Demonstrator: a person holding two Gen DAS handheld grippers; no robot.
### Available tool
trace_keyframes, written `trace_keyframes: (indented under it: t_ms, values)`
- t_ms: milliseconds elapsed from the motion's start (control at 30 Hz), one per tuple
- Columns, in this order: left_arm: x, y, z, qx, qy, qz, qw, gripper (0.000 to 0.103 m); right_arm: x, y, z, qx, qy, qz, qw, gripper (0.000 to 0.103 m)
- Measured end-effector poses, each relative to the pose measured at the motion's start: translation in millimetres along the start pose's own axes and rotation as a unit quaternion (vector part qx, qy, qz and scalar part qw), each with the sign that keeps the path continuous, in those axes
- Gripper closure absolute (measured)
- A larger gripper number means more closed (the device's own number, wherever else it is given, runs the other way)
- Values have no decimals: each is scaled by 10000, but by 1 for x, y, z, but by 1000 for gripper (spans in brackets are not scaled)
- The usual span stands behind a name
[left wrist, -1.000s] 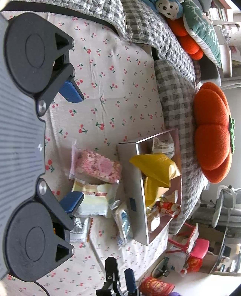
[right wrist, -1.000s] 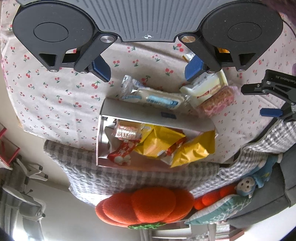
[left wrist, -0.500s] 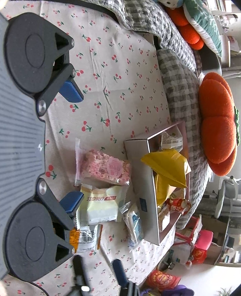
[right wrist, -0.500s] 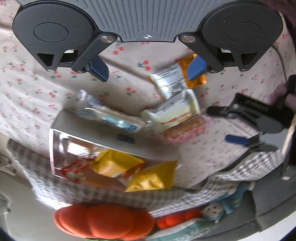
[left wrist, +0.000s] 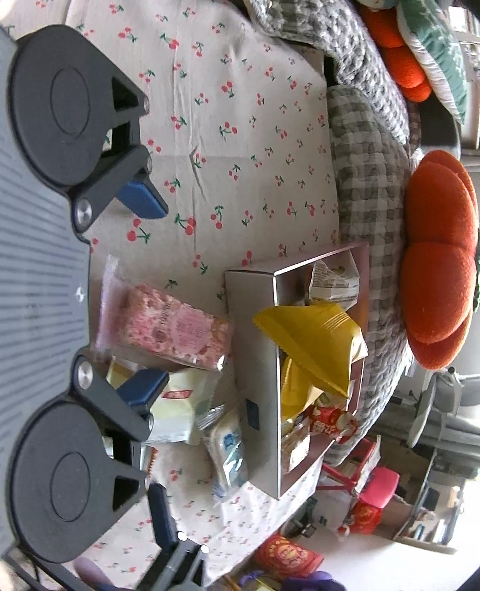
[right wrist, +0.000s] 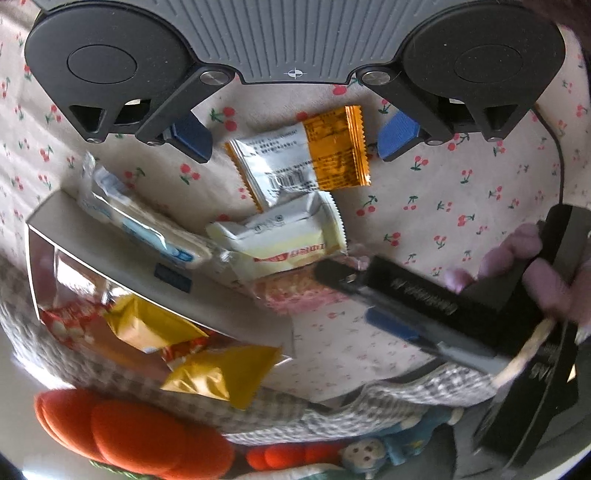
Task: Organize snacks
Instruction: 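Move both open tools back toward the remaining snacks on the sheet, then grasp the pink nougat pack with the left tool while the right grasps the orange-wrapped snack, then lift the pink nougat pack and orange snack and carry both over the box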
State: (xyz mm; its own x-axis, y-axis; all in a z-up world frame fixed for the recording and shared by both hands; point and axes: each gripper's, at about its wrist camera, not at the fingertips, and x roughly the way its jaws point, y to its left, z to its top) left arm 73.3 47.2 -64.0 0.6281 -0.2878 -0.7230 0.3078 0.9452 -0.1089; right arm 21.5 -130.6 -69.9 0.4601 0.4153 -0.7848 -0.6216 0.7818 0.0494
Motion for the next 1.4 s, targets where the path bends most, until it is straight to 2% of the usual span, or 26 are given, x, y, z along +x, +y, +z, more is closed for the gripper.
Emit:
trace_keyframes:
  t_ms: [133,267,433,567,633,700,767,967,1400]
  values:
    - [4,-2,3,-45,21,-60,10000,30,3,7,0,-289,-41,-83,9995,4]
    - [5,-3,4,-45,24,-98,9999,42,4,7,1,-312,-77,-77,9995,4]
    - [6,-5,5,5,68,-152,9999,50,5,4,2,-289,-111,-128,9994,4]
    - [6,-7,6,41,91,-178,9998,62,4,4,1,-342,-154,-190,9991,6]
    - [6,-8,6,61,111,-192,9997,67,4,4,0,-384,-177,-173,9990,10]
    - [6,-9,7,65,137,-186,9997,72,2,5,0,-410,-187,-128,9989,18]
    - [6,-10,8,65,164,-138,9997,73,2,7,1,-451,-190,-105,9987,25]
    - [3,-12,8,87,200,0,9998,73,-2,12,3,-565,-164,-125,9982,36]
    - [-11,-11,10,-22,217,244,9995,73,-18,-4,5,-278,-241,-399,9985,41]
